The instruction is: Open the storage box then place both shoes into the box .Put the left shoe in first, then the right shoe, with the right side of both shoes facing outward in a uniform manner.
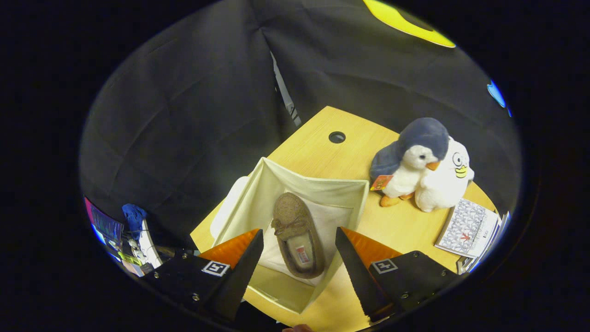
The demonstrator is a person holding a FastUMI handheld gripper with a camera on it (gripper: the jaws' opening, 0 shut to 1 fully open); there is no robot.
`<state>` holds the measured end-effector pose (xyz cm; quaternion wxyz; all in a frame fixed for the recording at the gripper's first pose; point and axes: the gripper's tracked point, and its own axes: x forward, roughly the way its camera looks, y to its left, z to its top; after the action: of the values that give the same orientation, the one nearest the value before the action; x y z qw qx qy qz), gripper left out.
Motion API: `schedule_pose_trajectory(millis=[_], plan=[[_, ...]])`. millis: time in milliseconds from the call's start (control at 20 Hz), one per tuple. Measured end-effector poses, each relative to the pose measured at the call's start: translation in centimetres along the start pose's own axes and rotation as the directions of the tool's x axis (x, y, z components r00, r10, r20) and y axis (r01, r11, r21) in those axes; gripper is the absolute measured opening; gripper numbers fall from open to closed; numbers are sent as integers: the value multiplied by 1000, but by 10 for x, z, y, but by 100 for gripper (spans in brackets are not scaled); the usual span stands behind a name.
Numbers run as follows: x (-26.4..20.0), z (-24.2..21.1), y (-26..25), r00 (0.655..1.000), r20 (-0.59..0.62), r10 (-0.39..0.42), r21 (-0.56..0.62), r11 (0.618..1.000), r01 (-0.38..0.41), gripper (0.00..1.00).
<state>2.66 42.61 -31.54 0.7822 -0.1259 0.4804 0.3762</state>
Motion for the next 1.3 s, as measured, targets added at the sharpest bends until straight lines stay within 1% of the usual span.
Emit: schedule_pose_trajectory(millis=[250, 400, 650, 800, 950, 1150, 1300], plan=[[-57, -6, -46, 994, 93, -53, 82, 996, 45, 96], [-93, -12, -72, 982, 175, -66, 147, 988, 40, 96], [-144, -44, -134, 956, 224, -188, 241, 961, 133, 96], [-167, -76, -178, 934, 227, -274, 305, 931, 200, 96], [-183, -119, -219, 915, 191, -356, 363, 892, 271, 96], [-194, -178, -251, 909, 121, -399, 460, 834, 305, 96], [-197, -215, -268, 905, 86, -417, 506, 800, 321, 96]])
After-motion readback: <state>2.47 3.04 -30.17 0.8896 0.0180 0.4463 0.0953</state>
